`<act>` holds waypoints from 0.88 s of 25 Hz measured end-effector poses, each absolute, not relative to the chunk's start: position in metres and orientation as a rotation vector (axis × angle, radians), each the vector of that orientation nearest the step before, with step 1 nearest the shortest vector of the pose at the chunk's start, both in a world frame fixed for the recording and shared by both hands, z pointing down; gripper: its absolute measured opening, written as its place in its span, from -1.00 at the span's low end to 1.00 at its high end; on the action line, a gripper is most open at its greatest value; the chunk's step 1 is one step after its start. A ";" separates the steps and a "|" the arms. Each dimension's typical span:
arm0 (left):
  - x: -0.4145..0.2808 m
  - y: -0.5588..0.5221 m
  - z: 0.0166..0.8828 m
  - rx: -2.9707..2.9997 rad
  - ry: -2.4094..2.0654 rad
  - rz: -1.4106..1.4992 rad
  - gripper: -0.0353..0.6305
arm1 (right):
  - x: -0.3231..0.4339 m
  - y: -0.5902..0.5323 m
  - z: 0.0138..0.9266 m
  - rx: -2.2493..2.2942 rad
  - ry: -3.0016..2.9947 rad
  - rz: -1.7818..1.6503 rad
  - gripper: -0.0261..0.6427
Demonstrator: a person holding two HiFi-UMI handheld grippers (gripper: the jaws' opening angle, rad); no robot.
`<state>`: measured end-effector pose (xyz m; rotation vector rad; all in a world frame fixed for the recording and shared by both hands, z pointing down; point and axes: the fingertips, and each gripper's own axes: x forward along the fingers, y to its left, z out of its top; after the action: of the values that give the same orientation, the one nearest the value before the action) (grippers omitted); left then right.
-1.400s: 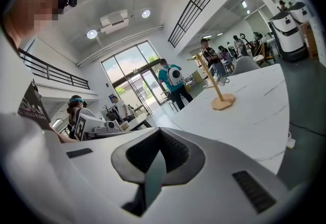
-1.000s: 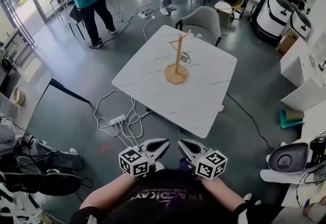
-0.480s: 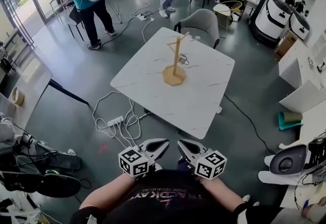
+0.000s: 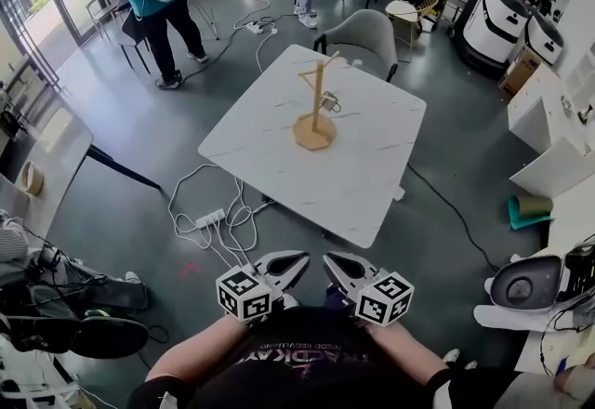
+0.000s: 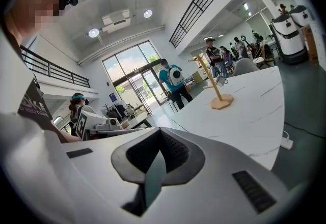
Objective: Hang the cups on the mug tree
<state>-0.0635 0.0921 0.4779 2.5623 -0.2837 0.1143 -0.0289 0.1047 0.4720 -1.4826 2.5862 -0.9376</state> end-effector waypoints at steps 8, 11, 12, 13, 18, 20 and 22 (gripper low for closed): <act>-0.061 0.096 0.478 2.567 -0.278 0.118 -0.90 | -0.028 0.110 0.472 -1.481 2.588 -0.930 -0.89; -0.059 0.098 0.478 2.567 -0.274 0.119 -0.90 | -0.026 0.111 0.472 -1.484 2.584 -0.928 -0.89; -0.058 0.098 0.477 2.568 -0.271 0.119 -0.90 | -0.025 0.111 0.472 -1.486 2.582 -0.927 -0.89; -0.058 0.098 0.476 2.569 -0.269 0.120 -0.90 | -0.025 0.111 0.471 -1.488 2.580 -0.927 -0.89; -0.056 0.099 0.475 2.572 -0.258 0.125 -0.90 | -0.023 0.112 0.470 -1.496 2.569 -0.927 -0.89; -0.055 0.099 0.476 2.573 -0.255 0.127 -0.90 | -0.022 0.112 0.471 -1.498 2.567 -0.928 -0.89; -0.055 0.100 0.476 2.572 -0.253 0.130 -0.90 | -0.022 0.113 0.471 -1.499 2.566 -0.930 -0.89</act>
<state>-0.0552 0.0997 0.4757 2.5722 -0.2530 0.1295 -0.0220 0.1126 0.4707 -1.4988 2.5663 -0.9304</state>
